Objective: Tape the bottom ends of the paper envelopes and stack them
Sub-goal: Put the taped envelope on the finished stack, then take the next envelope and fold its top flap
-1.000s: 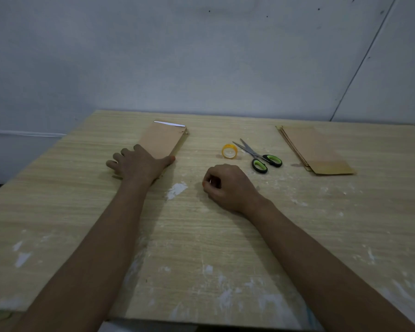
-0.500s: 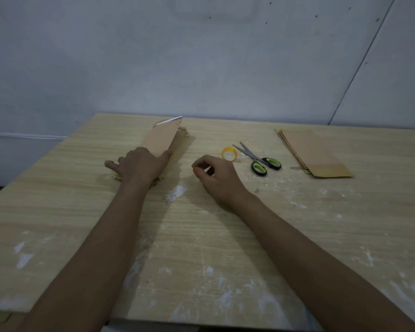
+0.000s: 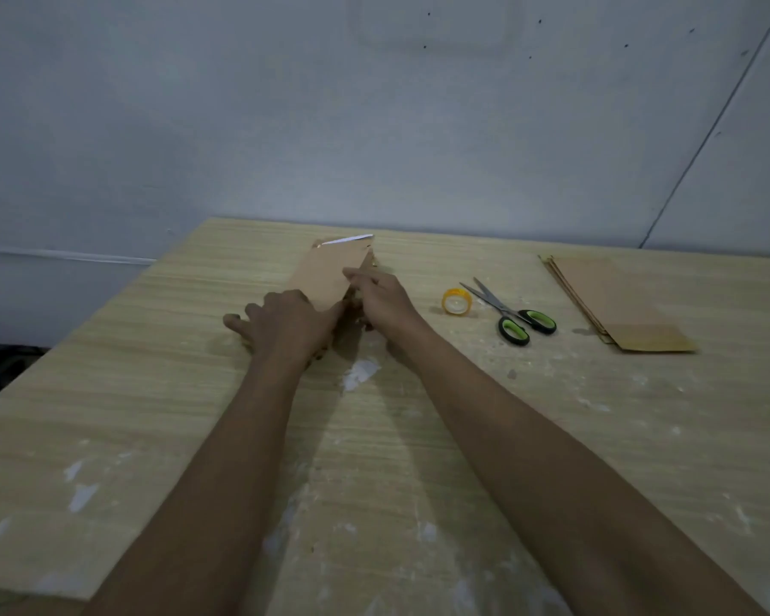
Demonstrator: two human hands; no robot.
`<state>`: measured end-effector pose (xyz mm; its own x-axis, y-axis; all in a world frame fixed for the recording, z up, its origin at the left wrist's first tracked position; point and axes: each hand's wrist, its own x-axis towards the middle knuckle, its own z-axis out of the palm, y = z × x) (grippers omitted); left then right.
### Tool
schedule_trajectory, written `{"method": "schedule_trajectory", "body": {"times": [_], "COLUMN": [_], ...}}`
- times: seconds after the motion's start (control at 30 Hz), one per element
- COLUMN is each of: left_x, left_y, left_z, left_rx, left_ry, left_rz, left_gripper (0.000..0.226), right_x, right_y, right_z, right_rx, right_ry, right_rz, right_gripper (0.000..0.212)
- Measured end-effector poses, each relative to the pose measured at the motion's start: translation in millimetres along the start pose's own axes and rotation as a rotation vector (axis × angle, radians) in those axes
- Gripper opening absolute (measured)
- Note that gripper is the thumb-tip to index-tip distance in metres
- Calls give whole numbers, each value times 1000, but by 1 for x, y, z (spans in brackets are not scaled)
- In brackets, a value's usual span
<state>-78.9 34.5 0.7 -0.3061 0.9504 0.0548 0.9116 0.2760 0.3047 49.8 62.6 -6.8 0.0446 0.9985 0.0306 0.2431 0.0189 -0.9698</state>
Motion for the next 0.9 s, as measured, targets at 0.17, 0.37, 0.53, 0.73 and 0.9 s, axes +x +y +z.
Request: {"method": "schedule_trajectory", "body": {"times": [0.17,0.37,0.53,0.73,0.9], "left_x": [1,6,12,6,1], "left_y": [-1,-6,-8,8,15], "left_z": [-7,-8,-3,1,12], "left_rx": [-73,-382,-730,-1002,-1135], "left_ry": [-25,197,232,100,-54], "left_rz": [11,70,210,115,128], "left_gripper": [97,65,45,57,43], "right_x": [7,3,-11,-51,-79], "right_y": [6,6,8,14,25], "right_z": [2,-3,-22,-65,-108], "right_rx": [9,49,74,50,17], "right_ry": [119,291,263,139,57], "right_rz": [-43,-166,-172,-183,-146], "right_gripper": [25,8,11,13,18]}}
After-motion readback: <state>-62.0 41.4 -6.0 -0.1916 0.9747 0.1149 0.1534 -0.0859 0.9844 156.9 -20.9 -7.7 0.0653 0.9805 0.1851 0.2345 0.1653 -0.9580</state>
